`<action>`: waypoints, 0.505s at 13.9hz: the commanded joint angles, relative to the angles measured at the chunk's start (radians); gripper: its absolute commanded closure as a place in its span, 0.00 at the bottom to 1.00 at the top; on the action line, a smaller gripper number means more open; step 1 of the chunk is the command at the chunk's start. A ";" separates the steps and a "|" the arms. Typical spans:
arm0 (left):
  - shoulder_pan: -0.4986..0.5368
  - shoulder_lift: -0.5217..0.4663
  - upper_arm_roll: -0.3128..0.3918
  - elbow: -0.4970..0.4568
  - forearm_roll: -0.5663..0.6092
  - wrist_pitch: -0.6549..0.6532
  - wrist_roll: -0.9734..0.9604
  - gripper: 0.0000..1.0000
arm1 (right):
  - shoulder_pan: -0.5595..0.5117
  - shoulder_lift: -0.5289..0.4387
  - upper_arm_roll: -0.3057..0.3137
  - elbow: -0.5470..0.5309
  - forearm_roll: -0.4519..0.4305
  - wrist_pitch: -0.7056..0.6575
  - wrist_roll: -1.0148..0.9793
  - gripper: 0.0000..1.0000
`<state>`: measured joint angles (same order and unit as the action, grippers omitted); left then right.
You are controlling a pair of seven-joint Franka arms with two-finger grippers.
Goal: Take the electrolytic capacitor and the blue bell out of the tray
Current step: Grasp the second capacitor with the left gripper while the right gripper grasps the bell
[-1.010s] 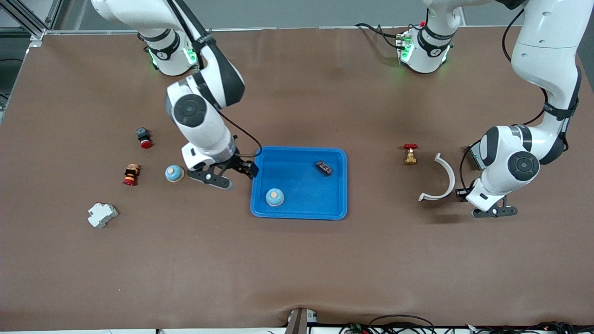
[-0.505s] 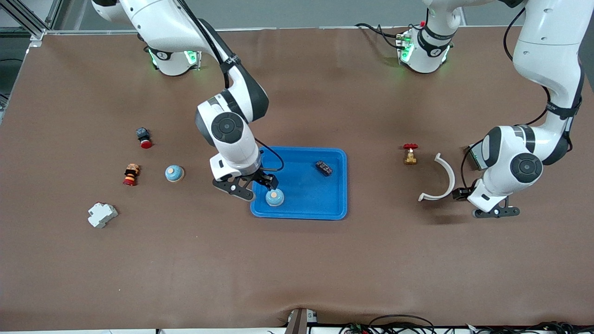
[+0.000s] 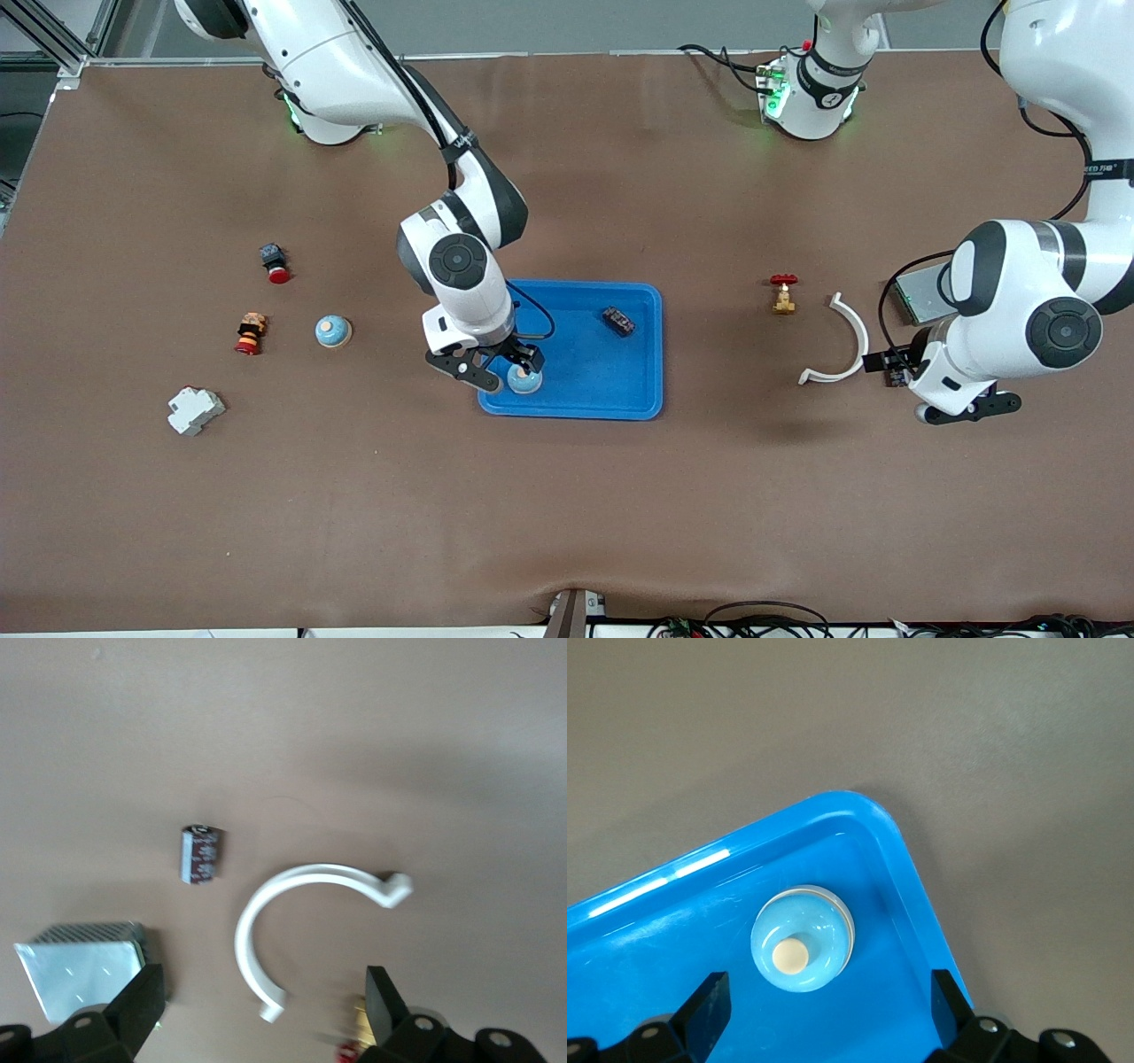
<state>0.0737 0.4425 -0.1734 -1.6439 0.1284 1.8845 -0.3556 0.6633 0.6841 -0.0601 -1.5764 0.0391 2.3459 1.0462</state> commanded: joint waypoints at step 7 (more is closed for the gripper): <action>-0.081 0.030 -0.233 0.104 -0.015 -0.047 -0.705 0.00 | 0.033 0.130 -0.015 0.130 -0.015 -0.002 0.063 0.00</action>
<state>0.0331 0.4494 -0.4025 -1.5802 0.1255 1.8610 -0.9562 0.6807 0.7703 -0.0604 -1.5014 0.0382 2.3498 1.0777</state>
